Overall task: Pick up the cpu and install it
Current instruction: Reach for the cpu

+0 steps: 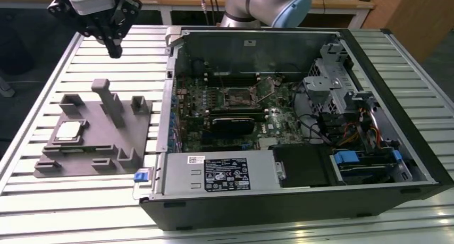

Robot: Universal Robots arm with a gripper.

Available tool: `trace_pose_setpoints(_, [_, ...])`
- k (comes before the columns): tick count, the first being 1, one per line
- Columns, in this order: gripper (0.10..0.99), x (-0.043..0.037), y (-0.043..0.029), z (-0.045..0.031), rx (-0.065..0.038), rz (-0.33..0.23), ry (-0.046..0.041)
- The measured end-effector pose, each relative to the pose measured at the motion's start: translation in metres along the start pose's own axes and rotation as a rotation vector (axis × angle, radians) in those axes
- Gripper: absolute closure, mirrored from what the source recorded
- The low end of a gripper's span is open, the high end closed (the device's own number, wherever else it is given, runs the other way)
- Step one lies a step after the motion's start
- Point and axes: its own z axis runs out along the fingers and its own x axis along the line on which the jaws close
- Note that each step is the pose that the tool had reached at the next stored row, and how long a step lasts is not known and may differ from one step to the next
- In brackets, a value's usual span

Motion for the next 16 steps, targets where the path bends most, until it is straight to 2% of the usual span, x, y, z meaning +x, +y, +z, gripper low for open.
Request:
trace_pose_setpoints(10, [0.98,0.0197,-0.0015,-0.0006,0.0,0.0,-0.0008])
trace_pose_setpoints(11, [0.98,0.0236,-0.0018,-0.0005,0.0,0.0,-0.0009])
trace_pose_setpoints(16, [0.98,0.033,-0.0026,0.0018,0.0,0.0,-0.0009])
